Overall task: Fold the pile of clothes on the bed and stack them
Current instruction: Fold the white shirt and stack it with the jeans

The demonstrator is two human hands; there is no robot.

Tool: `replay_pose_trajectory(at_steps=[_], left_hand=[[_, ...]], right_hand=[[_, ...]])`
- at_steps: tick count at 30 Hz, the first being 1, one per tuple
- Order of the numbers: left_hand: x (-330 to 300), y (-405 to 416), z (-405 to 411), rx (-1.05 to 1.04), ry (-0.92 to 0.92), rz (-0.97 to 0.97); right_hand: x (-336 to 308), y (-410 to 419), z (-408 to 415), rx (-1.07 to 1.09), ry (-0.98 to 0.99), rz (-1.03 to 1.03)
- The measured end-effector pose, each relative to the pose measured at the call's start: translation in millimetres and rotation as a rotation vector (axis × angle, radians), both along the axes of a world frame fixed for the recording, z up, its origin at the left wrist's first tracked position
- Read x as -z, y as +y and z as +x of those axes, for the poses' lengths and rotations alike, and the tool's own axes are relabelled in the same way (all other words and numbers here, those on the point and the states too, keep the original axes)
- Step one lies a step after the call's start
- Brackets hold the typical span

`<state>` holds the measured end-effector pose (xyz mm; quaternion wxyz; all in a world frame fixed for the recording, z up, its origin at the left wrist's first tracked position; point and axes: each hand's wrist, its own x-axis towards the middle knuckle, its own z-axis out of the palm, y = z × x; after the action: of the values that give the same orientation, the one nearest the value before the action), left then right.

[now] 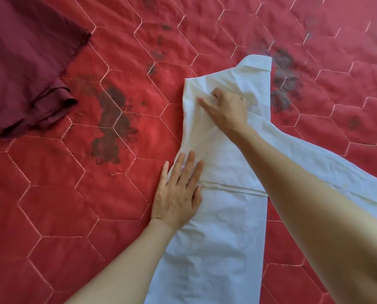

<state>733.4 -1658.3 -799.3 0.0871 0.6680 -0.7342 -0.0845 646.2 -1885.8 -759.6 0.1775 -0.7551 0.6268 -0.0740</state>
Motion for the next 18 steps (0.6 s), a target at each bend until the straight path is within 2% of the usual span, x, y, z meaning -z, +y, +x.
replay_pose_trajectory(at_steps=[4,8,12,16,18], left_hand=[[0,0,0,0.008,-0.021,0.006],[-2,-1,1,0.016,-0.025,0.016],[-5,-3,4,0.011,0.026,0.017],[-6,-5,5,0.004,0.012,0.023],[-6,-5,3,0.002,-0.028,0.030]], right_hand=[[-2,-12,16,-0.021,-0.063,0.073],[0,-2,10,-0.020,0.015,-0.047],[-4,9,-40,0.098,-0.073,-0.129],[-9,17,-96,-0.022,0.071,-0.180],[-11,26,-120,-0.014,0.059,-0.155]])
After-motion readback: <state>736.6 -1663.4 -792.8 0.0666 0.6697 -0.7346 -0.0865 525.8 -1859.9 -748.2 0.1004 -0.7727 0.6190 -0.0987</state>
